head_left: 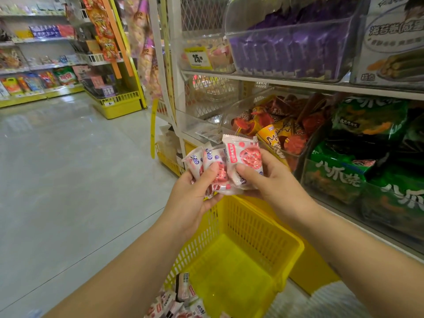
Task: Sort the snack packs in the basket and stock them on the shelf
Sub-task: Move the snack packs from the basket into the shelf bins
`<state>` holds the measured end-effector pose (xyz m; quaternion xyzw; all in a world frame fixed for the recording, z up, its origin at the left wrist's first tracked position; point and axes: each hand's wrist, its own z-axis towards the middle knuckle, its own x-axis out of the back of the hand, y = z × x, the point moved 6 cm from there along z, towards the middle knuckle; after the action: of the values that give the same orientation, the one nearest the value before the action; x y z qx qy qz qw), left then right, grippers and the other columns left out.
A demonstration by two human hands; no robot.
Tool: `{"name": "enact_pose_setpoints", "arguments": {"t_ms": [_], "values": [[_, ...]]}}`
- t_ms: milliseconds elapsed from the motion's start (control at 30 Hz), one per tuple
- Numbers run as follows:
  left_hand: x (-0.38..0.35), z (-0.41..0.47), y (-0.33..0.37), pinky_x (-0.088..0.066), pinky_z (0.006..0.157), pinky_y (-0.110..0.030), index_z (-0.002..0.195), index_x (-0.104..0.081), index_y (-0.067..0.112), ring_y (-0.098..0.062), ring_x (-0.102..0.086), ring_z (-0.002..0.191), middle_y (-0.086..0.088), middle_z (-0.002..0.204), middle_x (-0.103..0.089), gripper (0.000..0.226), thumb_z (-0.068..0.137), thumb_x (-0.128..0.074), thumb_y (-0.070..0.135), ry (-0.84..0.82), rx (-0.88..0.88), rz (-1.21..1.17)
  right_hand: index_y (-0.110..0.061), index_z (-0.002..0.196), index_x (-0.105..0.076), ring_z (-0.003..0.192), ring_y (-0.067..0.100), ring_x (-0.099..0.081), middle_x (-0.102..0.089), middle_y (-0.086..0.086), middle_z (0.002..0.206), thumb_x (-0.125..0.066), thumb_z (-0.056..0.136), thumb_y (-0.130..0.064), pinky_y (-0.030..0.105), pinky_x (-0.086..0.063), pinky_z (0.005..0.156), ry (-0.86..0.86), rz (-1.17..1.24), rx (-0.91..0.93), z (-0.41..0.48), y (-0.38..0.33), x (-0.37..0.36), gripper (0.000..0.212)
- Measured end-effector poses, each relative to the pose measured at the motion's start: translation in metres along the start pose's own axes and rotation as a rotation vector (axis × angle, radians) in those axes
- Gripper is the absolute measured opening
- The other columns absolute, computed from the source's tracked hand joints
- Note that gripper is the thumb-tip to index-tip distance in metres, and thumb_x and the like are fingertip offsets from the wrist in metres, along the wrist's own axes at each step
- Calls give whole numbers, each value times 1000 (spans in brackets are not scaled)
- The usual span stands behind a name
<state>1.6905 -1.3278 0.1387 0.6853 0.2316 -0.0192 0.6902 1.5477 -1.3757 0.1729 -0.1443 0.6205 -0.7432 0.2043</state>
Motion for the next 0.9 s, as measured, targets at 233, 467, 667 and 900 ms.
{"name": "enact_pose_setpoints", "arguments": {"t_ms": [233, 467, 667, 900], "values": [[21, 11, 15, -55, 60, -22, 114, -63, 16, -11, -72, 86, -3, 102, -75, 32, 84, -67, 28, 77, 8, 34, -27, 120, -58, 82, 27, -72, -71, 11, 104, -75, 78, -6, 29, -59, 62, -284, -300, -234, -4, -3, 22, 50], [21, 12, 11, -56, 65, -22, 119, -60, 16, -15, -72, 93, -3, 104, -74, 53, 71, -68, 37, -25, 35, 145, -11, 110, -57, 94, 31, -69, -73, 14, 94, -73, 75, 3, 47, -49, 92, -93, -128, -215, 4, -7, 30, 40], [5, 8, -3, -57, 69, -29, 111, -65, 18, -16, -71, 92, -4, 102, -74, 40, 74, -67, 36, -93, 53, 171, -10, 104, -52, 74, 17, -68, -72, 11, 90, -68, 80, 2, 25, -57, 64, 44, 173, -186, 5, 4, 13, 32], [-19, -6, -19, -57, 72, -28, 120, -61, 18, -16, -71, 96, -4, 105, -74, 55, 71, -70, 41, -56, 29, 54, -9, 103, -60, 72, 20, -72, -75, 8, 86, -67, 86, -10, 32, -59, 56, 347, 367, -66, -8, 16, 9, 19]]}}
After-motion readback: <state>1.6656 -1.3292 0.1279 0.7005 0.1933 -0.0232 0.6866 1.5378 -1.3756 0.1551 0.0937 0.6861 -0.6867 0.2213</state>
